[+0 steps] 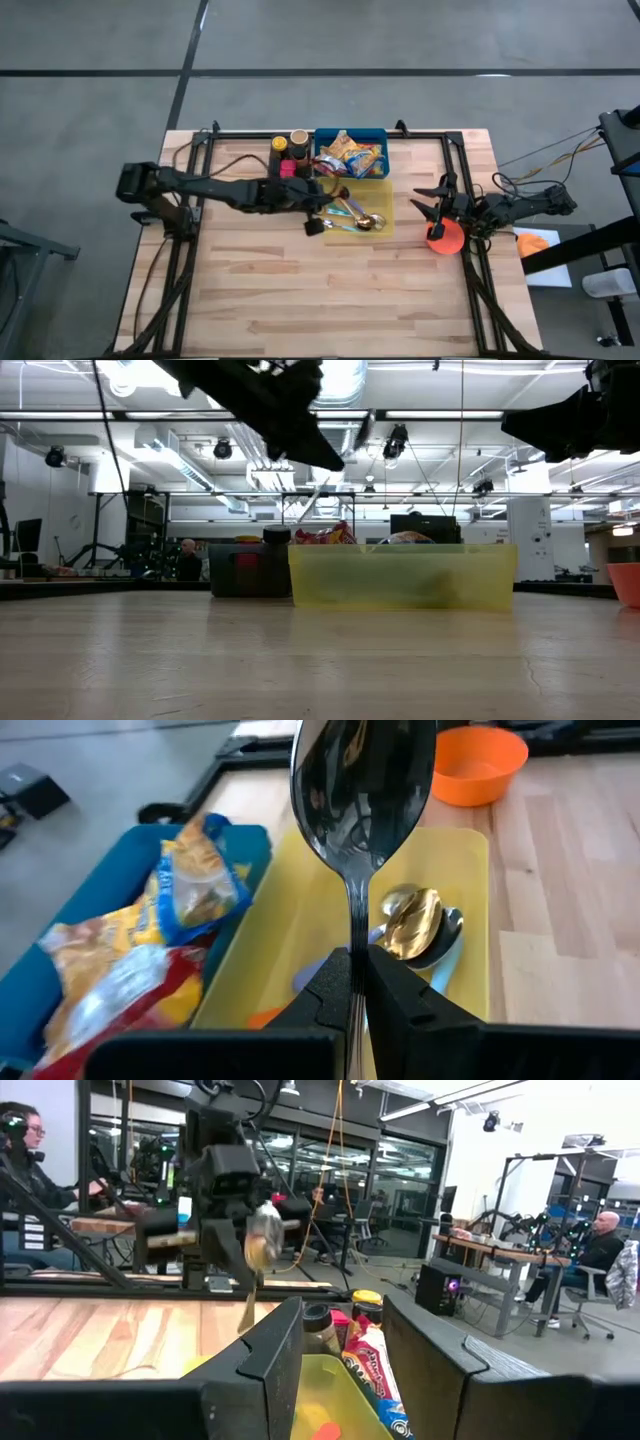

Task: Pick & Place Food Item
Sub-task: Put the silver spoon into the yellow bin

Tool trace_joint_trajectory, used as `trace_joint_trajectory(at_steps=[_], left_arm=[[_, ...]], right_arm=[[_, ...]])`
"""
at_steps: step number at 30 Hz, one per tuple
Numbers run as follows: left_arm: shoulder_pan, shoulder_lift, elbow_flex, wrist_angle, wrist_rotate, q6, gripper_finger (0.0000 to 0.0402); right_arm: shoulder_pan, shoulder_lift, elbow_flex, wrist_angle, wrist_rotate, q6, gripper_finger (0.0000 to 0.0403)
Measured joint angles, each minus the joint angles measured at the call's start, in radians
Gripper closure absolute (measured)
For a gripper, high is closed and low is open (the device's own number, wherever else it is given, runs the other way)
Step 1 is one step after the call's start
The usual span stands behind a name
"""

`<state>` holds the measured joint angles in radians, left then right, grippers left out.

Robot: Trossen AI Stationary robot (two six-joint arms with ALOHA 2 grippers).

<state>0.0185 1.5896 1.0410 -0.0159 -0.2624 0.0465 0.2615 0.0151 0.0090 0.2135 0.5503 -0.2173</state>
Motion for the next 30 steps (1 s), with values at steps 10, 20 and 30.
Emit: trace_joint_trajectory(at_steps=[10,20,30], left_arm=[[0.054,0.221,0.165,-0.118,0.129,0.009,0.0387],[0.079,0.32,0.167,-0.131,0.159,-0.029,0.0387],[0.09,0.333,0.165,-0.145,0.188,-0.046,0.0337]], right_arm=[[0.0,0.0,0.0,0.0,0.0,0.0,0.0264],[0.0,0.0,0.0,0.0,0.0,0.0,0.0264],[0.0,0.0,0.0,0.0,0.0,0.0,0.0264]])
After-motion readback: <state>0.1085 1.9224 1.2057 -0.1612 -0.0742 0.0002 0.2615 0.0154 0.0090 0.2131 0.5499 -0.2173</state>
